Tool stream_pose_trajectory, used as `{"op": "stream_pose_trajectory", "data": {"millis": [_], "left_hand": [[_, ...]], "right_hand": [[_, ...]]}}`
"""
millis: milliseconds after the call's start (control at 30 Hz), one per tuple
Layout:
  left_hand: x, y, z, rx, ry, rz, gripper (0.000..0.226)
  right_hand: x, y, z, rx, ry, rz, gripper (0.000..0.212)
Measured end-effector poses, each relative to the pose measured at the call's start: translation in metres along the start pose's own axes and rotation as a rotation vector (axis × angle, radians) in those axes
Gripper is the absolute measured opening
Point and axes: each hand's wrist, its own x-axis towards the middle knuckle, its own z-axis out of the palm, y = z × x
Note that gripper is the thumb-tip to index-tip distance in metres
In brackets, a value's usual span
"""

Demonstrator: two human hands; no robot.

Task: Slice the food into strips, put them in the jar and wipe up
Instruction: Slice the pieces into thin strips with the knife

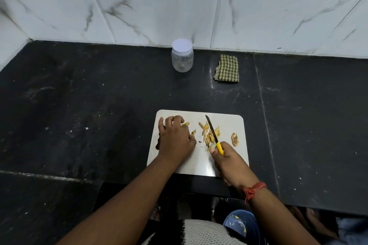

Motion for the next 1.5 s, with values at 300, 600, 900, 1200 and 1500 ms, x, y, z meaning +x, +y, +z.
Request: {"op": "stream_pose_trajectory", "data": {"millis": [300,600,900,1200,1500], "left_hand": [[-0.007,0.0,-0.001,0.031,0.053,0.017,0.029],[-0.015,-0.015,0.004,0.018,0.171,0.033,0.02],[-0.015,0.002,0.008,0.061,0.159,0.207,0.019],[-0.021,-0.001,0.012,-0.015,0.21,0.242,0.011],[-0.02,0.008,0.015,-0.076,0.094,0.104,0.014]], "right_hand": [[-0.002,0.0,0.0,0.007,-0.002,0.003,0.018],[-0.005,0.0,0.0,-0.018,-0.009,0.023,0.02],[-0.006,-0.001,0.0,-0.009,-0.004,0.021,0.021],[-0.008,0.002,-0.002,-0.03,0.009,0.024,0.021],[-0.01,0.001,0.0,-0.006,0.002,0.024,0.022]]}}
